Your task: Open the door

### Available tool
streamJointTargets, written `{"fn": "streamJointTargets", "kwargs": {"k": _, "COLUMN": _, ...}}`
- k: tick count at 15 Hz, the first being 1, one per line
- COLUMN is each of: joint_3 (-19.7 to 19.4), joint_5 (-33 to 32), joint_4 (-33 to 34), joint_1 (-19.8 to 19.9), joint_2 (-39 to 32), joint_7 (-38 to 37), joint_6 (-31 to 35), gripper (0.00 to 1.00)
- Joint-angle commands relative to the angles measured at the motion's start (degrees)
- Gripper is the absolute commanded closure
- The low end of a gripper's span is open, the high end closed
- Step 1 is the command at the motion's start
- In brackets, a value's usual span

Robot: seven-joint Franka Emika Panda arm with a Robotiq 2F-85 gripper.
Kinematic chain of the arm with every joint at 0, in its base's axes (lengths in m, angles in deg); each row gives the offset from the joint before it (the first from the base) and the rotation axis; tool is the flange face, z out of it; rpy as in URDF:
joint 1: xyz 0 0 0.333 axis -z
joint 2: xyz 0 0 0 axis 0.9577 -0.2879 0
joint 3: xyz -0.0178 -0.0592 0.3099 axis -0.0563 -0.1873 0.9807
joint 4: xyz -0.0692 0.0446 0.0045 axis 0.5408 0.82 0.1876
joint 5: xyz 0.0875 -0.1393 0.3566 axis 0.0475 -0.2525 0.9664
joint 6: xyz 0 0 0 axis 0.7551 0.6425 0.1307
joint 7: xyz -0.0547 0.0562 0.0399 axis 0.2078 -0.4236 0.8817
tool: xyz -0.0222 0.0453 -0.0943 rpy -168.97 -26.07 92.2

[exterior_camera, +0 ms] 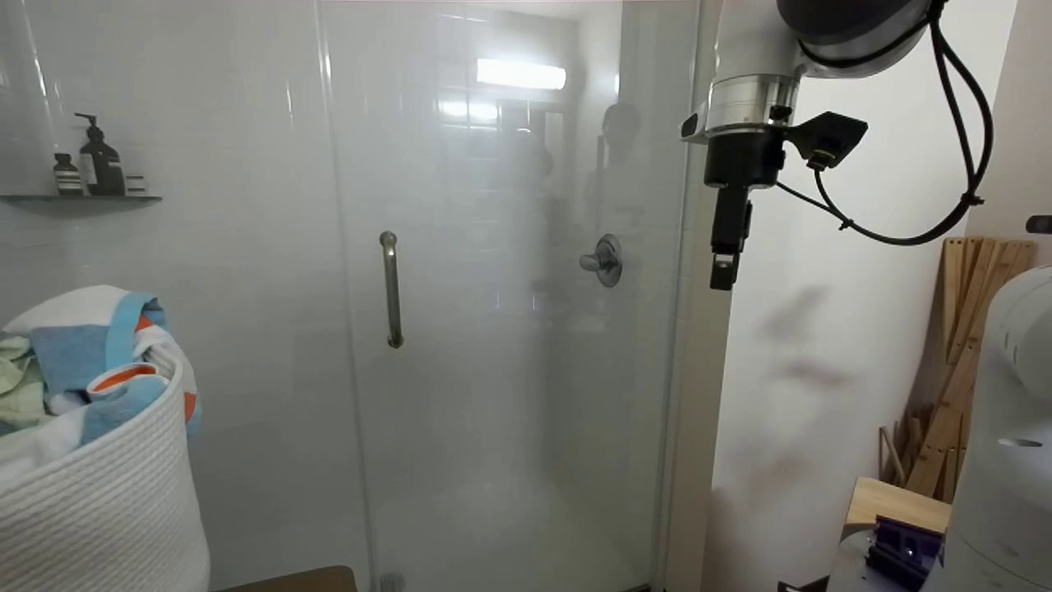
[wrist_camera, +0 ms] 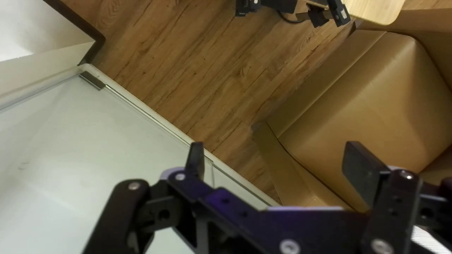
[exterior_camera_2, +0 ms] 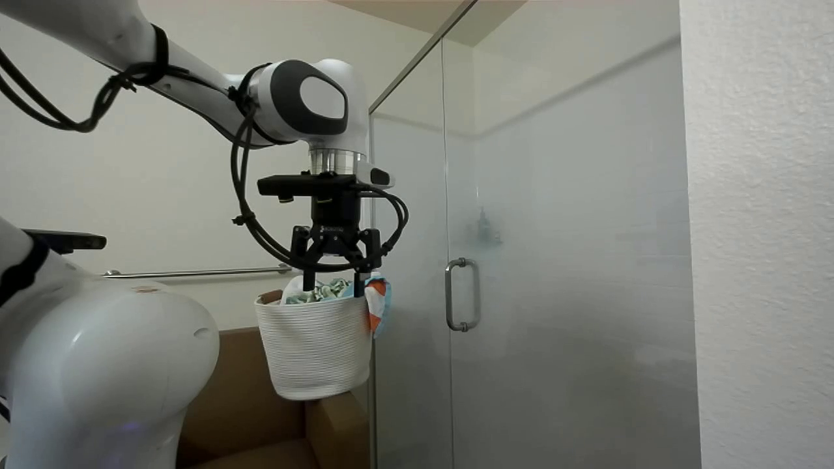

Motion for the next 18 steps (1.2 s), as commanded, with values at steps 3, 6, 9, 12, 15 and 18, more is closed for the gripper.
{"fn": "streamJointTargets", "kwargs": {"k": 3, "joint_3": 0.03, "joint_5": 0.02, "joint_4": 0.12, "joint_1": 0.01, "joint_2": -0.05, "joint_7": -0.01, "joint_6": -0.12, "gripper": 0.00}}
{"fn": "streamJointTargets", "kwargs": {"k": 6, "joint_3": 0.03, "joint_5": 0.02, "joint_4": 0.12, "joint_1": 0.01, "joint_2": -0.05, "joint_7": -0.01, "joint_6": -0.12, "gripper": 0.00}}
{"fn": "streamJointTargets", "kwargs": {"k": 9, "joint_3": -0.56, "joint_5": 1.16, "joint_4": 0.33, "joint_1": -0.45, "joint_2": -3.56, "joint_7": -0.03, "joint_6": 1.92, "gripper": 0.00}}
{"fn": "streamJointTargets", "kwargs": {"k": 12, "joint_3": -0.57, "joint_5": 1.53, "joint_4": -0.30, "joint_1": -0.56, "joint_2": -7.35, "joint_7": 0.06, "joint_6": 9.90, "gripper": 0.00}}
{"fn": "streamJointTargets", "kwargs": {"k": 15, "joint_3": -0.91, "joint_5": 3.52, "joint_4": -0.16, "joint_1": -2.20, "joint_2": -14.55, "joint_7": 1.22, "joint_6": 22.14, "gripper": 0.00}}
{"fn": "streamJointTargets", "kwargs": {"k": 18, "joint_3": -2.31, "joint_5": 6.51, "joint_4": 1.81, "joint_1": -4.60, "joint_2": -24.02, "joint_7": 3.17, "joint_6": 36.90, "gripper": 0.00}}
